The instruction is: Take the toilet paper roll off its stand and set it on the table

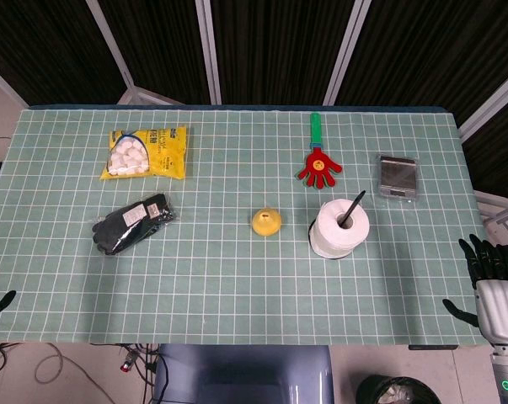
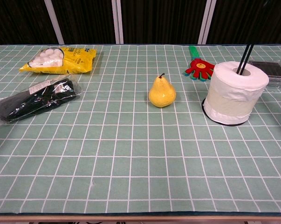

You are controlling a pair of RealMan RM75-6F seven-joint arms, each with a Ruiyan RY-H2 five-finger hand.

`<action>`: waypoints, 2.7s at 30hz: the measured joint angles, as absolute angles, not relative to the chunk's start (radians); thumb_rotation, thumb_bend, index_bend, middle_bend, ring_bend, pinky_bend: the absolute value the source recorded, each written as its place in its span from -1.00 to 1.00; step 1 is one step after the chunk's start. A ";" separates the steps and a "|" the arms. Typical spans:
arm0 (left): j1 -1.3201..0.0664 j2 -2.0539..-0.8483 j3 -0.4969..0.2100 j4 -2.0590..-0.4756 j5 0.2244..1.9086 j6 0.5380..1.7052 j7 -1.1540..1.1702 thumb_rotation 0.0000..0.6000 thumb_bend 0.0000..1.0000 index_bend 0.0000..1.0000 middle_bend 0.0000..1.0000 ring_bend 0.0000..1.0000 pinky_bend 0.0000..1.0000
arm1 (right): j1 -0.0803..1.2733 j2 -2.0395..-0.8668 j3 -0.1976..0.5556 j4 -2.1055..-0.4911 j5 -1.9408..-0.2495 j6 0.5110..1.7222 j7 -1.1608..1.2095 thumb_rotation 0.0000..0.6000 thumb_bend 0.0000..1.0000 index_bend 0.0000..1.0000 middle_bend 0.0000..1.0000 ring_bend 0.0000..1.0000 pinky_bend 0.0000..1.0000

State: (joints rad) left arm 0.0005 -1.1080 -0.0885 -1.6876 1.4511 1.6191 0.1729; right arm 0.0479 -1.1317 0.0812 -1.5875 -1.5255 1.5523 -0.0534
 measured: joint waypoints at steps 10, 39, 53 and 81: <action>0.001 -1.108 -0.088 -1.691 1.450 1.619 0.175 1.00 -0.80 -0.76 -1.00 -1.00 -1.00 | 0.049 -1.132 0.080 -1.587 -1.526 1.549 -0.050 1.00 -0.92 -1.00 -1.00 -1.00 -1.00; 0.005 -1.099 -0.085 -1.702 1.447 1.614 0.167 1.00 -0.80 -0.76 -1.00 -1.00 -1.00 | 0.109 -1.151 0.115 -1.629 -1.404 1.363 0.269 1.00 -0.92 -1.00 -1.00 -1.00 -1.00; -0.001 -1.101 -0.084 -1.700 1.443 1.600 0.167 1.00 -0.80 -0.76 -1.00 -1.00 -1.00 | 0.276 -1.273 0.239 -1.615 -1.211 1.029 0.683 1.00 -0.92 -1.00 -1.00 -1.00 -1.00; -0.009 -1.115 -0.084 -1.699 1.433 1.587 0.201 1.00 -0.80 -0.76 -1.00 -1.00 -1.00 | 0.376 -1.585 0.311 -1.303 -1.128 0.970 0.761 1.00 -0.92 -1.00 -1.00 -1.00 -1.00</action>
